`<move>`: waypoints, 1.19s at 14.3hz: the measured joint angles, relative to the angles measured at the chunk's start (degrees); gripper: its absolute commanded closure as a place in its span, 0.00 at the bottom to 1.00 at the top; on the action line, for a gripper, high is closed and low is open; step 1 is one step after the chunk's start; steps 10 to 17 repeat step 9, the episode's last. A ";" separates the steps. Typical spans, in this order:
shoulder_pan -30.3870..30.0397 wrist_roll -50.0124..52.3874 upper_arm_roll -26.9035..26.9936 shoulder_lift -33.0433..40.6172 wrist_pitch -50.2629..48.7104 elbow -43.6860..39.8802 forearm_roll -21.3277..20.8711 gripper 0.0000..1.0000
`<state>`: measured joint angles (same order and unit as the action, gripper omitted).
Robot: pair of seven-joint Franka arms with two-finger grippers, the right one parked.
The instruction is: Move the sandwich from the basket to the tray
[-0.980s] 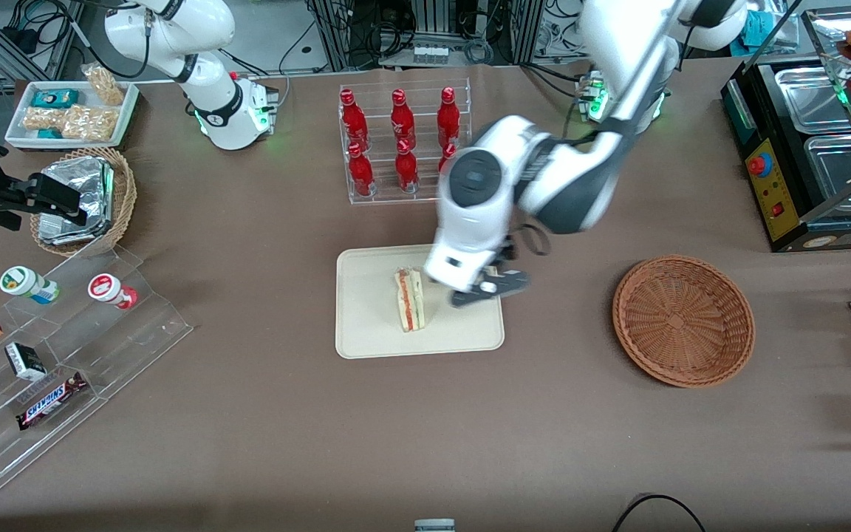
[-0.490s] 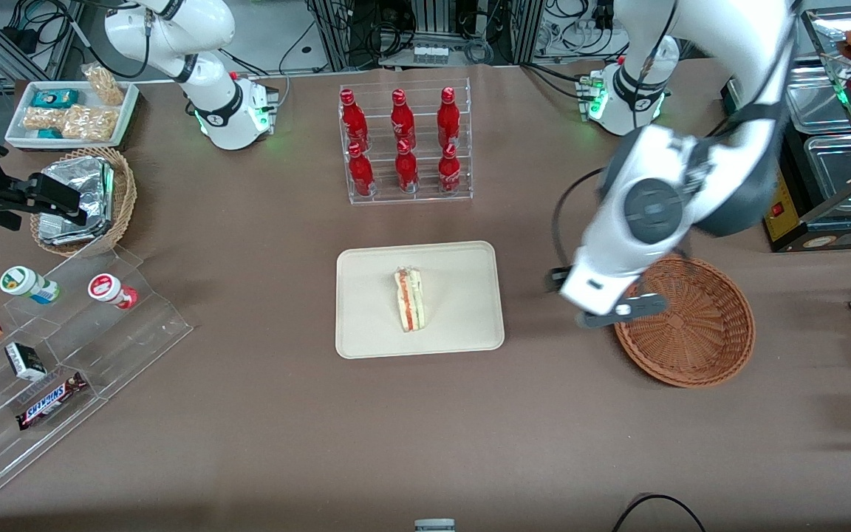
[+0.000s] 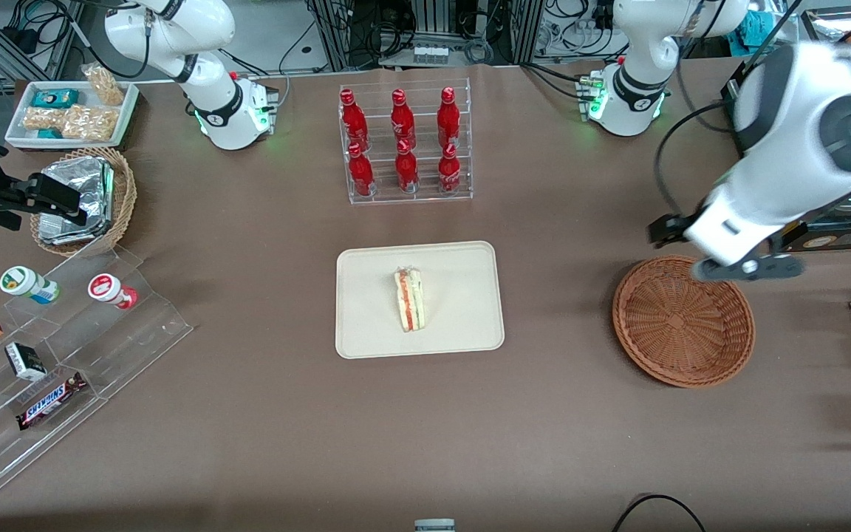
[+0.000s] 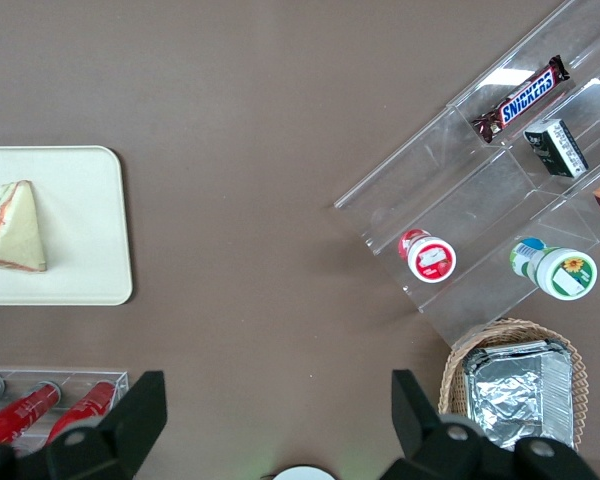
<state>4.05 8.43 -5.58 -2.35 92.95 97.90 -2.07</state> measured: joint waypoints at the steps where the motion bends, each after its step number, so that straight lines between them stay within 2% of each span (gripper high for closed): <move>1: -1.45 -1.75 -0.04 1.24 -0.29 -0.07 0.01 0.00; 6: -5.11 -4.19 -0.36 5.75 -1.47 -1.70 0.12 0.00; 17: -5.16 -4.19 -0.43 5.92 -1.49 -3.89 0.90 0.00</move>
